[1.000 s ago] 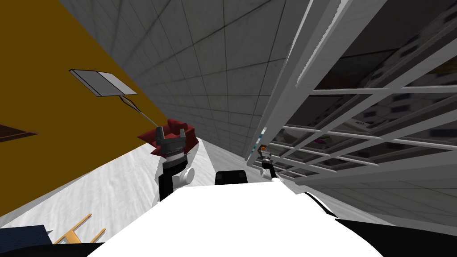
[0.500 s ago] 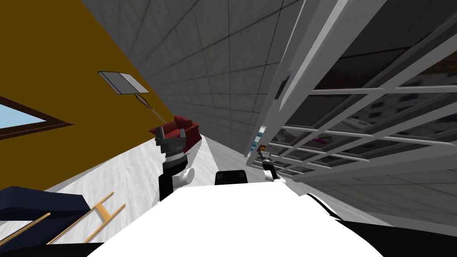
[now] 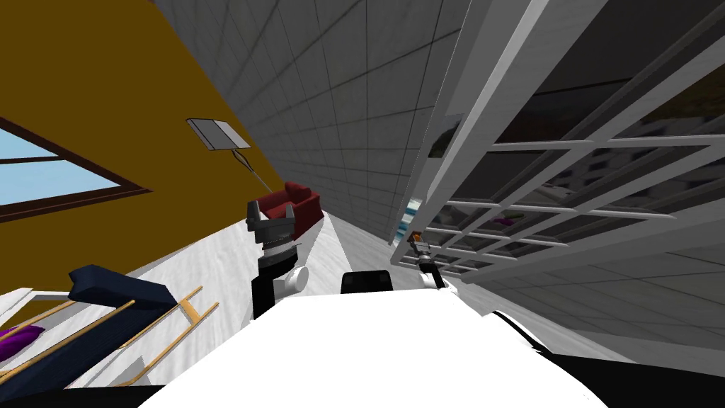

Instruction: Pull the door open

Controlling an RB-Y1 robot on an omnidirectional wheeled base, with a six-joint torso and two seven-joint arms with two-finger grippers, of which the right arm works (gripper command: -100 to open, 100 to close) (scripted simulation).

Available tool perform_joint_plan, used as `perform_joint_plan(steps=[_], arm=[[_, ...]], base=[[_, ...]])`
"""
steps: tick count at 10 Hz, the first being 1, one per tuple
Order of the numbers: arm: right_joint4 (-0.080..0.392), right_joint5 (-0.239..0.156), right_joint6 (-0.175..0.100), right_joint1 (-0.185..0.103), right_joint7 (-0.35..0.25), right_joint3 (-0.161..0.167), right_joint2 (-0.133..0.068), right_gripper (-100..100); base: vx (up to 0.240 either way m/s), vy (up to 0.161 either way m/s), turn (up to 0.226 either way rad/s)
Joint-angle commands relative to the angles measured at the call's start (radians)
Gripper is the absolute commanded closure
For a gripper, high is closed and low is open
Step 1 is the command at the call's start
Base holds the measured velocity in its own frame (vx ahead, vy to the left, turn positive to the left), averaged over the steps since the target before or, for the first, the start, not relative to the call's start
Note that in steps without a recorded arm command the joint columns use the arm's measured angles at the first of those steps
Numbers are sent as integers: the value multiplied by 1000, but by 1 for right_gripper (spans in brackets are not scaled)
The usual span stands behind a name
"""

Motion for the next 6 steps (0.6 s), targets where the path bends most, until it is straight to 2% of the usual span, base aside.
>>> perform_joint_plan(steps=[1,6], arm=[[-4,12,-16,8,-23,23,-12,100],[-27,50,-57,43,-89,93,-58,100]], base=[[-209,-31,89],[-238,-44,79]])
